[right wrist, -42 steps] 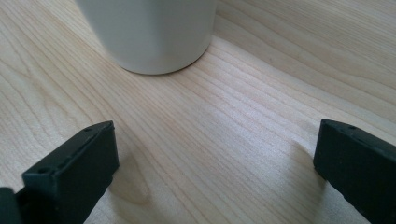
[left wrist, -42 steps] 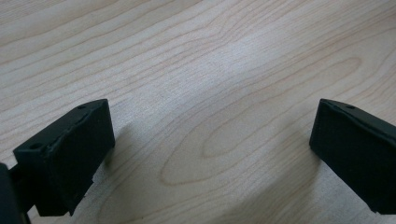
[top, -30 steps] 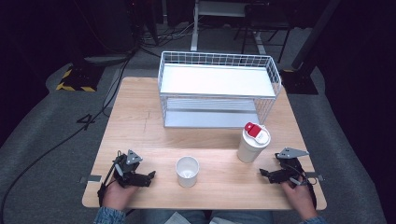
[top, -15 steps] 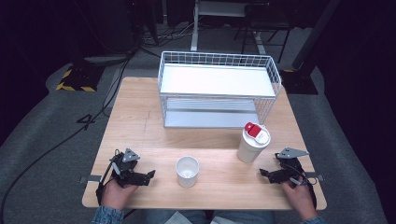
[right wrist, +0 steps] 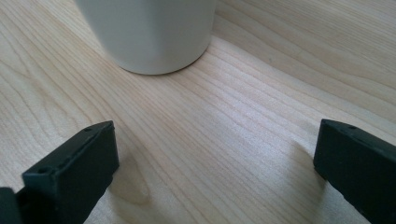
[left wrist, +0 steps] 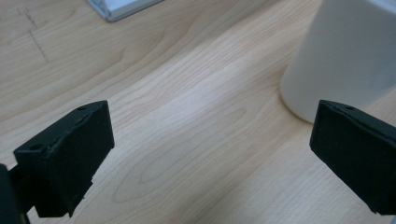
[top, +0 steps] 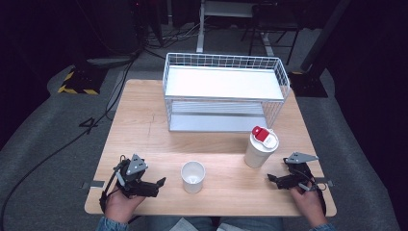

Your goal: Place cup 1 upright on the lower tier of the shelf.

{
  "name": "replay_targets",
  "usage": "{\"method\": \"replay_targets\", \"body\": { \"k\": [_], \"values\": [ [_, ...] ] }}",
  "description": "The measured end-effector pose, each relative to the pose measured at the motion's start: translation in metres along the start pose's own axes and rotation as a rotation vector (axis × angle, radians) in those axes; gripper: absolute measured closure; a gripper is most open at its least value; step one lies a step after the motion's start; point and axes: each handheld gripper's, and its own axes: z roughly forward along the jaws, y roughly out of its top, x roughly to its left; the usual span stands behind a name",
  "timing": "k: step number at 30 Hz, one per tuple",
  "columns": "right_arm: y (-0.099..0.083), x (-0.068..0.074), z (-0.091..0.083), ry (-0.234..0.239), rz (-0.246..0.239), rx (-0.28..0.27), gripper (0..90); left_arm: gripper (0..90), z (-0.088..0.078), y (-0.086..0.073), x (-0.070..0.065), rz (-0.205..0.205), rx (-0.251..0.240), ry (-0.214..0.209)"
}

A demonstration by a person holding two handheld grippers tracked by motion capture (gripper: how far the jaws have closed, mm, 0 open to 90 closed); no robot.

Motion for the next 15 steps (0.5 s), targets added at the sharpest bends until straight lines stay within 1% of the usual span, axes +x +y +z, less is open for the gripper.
{"method": "replay_targets", "body": {
  "k": [5,9,11,13,15],
  "values": [
    [0.0,0.0,0.0,-0.001,0.001,0.0,0.0,0.4,-0.009,0.006,-0.013,0.03,-0.04,-0.025],
    [0.0,0.0,0.0,-0.003,0.004,0.0,0.0,0.3,-0.013,0.011,-0.026,0.055,-0.06,-0.056],
    [0.0,0.0,0.0,-0.004,0.004,0.0,0.1,0.3,-0.013,0.014,-0.032,0.075,-0.066,-0.074],
    [0.0,0.0,0.0,-0.004,0.003,0.0,0.1,0.0,-0.013,0.016,-0.038,0.084,-0.076,-0.092],
    [0.0,0.0,0.0,-0.005,0.003,0.001,0.0,0.0,-0.012,0.017,-0.042,0.08,-0.095,-0.115]
  ]
}}
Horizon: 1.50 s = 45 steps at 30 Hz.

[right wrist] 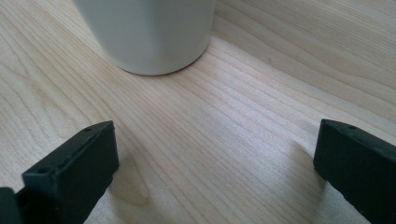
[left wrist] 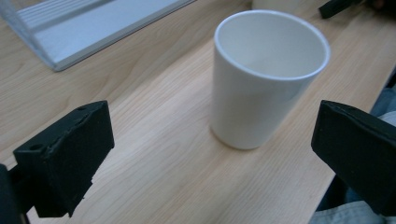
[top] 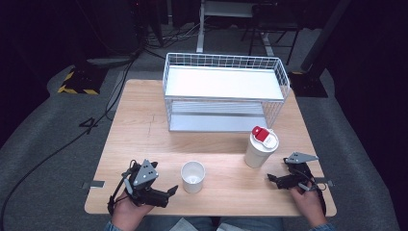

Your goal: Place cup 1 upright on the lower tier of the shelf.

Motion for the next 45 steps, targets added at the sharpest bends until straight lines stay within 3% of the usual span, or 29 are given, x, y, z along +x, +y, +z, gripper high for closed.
{"method": "replay_targets", "body": {
  "k": [3,8,14,17,22,25,27,34,38,45],
  "values": [
    [0.0,0.0,0.0,0.002,0.0,0.0,0.0,0.0,0.004,-0.001,-0.006,-0.003,-0.027,-0.026],
    [0.0,0.0,0.0,0.001,-0.001,0.0,0.0,0.0,0.014,-0.001,-0.017,0.031,-0.027,-0.055],
    [0.0,0.0,0.0,0.001,-0.001,0.0,0.1,0.0,0.027,-0.006,-0.024,0.006,-0.053,-0.022],
    [0.0,0.0,0.0,0.001,0.0,-0.001,0.1,0.0,0.035,-0.008,-0.026,-0.015,-0.055,-0.034],
    [0.0,0.0,0.0,0.001,0.0,0.0,0.1,0.0,0.043,-0.009,-0.029,-0.01,-0.055,-0.038],
    [0.0,0.0,0.0,0.001,0.001,-0.001,0.1,0.0,0.049,-0.01,-0.029,-0.011,-0.063,-0.014],
    [0.0,0.0,0.0,0.0,0.001,-0.001,0.1,0.0,0.054,-0.011,-0.03,-0.004,-0.058,0.006],
    [0.0,0.0,0.0,0.0,0.001,-0.001,0.1,0.0,0.068,-0.013,-0.029,-0.021,-0.034,-0.004],
    [0.0,0.0,0.0,0.0,0.001,0.0,0.1,0.0,0.075,-0.013,-0.031,-0.011,-0.03,0.015],
    [0.0,0.0,0.0,0.0,0.001,-0.001,0.0,0.1,0.087,-0.014,-0.032,-0.027,-0.001,0.001]
  ]
}}
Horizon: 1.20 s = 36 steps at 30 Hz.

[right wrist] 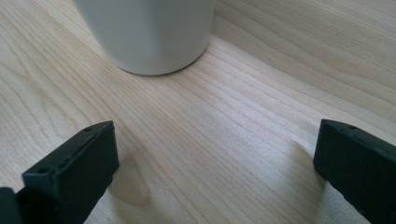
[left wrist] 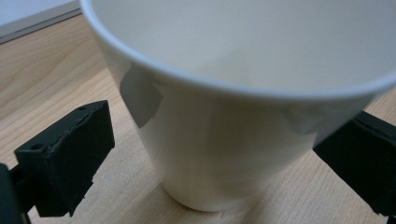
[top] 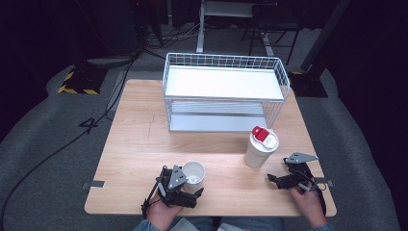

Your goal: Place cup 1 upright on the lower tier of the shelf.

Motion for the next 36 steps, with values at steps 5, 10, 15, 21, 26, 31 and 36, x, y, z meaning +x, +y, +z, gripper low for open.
{"method": "replay_targets", "body": {
  "k": [5,10,15,21,26,31,36],
  "values": [
    [0.0,0.0,0.0,0.0,0.0,0.0,0.1,4.2,0.0038,-0.0021,0.0037,-0.011,0.008,-0.008],
    [-0.0001,0.0001,-0.0001,-0.001,0.001,0.0,0.1,16.0,0.0037,-0.0041,0.005,0.001,0.003,-0.033],
    [-0.0001,0.0001,-0.0001,-0.001,0.0,0.001,0.1,22.1,0.0035,-0.0047,0.0043,0.004,-0.002,-0.045],
    [-0.0001,0.0001,-0.0001,-0.001,0.001,0.0,0.1,22.4,0.0036,-0.0051,0.0037,0.006,-0.003,-0.04],
    [-0.0001,0.0001,-0.0001,-0.002,0.0,0.0,0.1,22.7,0.0031,-0.0053,0.0031,0.014,-0.004,-0.034],
    [-0.0001,0.0001,-0.0001,-0.001,0.001,0.0,0.1,22.8,0.0027,-0.0054,0.003,0.017,-0.003,-0.037],
    [0.0,0.0001,0.0,-0.001,0.001,0.0,0.1,22.8,-0.0009,-0.0013,0.0022,0.019,0.003,-0.047]
  ]
}}
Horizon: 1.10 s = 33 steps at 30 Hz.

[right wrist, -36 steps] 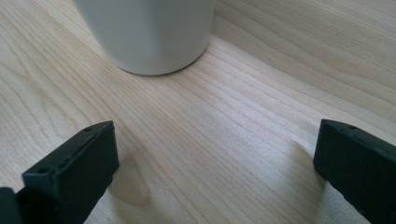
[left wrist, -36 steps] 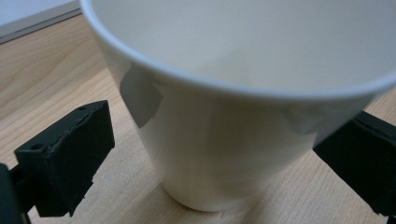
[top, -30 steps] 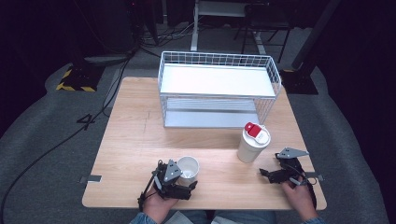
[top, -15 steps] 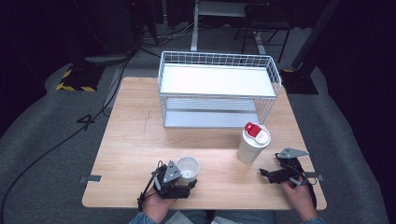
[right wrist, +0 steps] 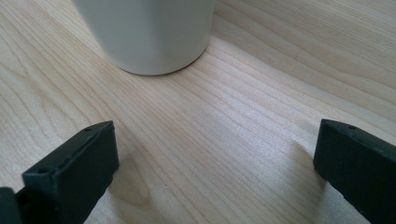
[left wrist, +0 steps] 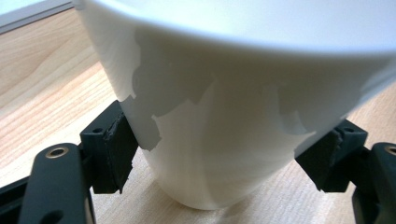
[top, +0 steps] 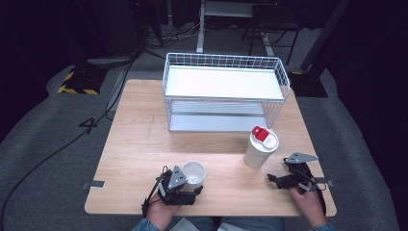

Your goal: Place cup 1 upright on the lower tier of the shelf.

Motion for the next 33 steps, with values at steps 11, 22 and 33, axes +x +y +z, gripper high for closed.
{"method": "replay_targets", "body": {
  "k": [11,22,33],
  "values": [
    [0.001,0.001,0.001,-0.01,0.007,0.001,0.1,22.9,-0.014,0.02,0.002,0.005,-0.017,-0.018],
    [0.002,0.002,0.002,-0.016,0.016,0.0,0.0,22.8,-0.018,0.045,0.01,0.018,-0.014,-0.027],
    [0.003,0.003,0.003,-0.023,0.022,0.002,0.1,22.8,-0.015,0.077,0.021,0.066,-0.001,-0.059]
  ]
}}
